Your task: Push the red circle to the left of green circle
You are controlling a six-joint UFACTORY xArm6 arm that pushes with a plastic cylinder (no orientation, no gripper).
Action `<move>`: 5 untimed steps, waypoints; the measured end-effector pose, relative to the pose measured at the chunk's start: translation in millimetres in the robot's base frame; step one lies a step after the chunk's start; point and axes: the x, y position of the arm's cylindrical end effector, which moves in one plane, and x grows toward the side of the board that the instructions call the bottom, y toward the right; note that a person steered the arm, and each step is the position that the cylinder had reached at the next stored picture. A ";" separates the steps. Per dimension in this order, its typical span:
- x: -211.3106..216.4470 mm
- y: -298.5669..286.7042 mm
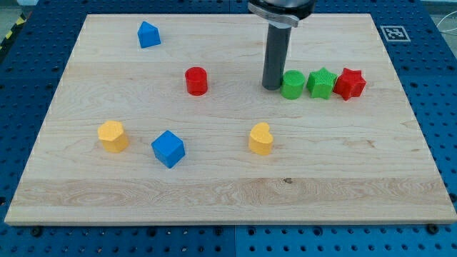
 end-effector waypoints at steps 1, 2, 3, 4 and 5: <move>1.4 8.2; 1.4 -4.4; -1.6 -63.6; -24.6 -107.4; -62.9 -134.2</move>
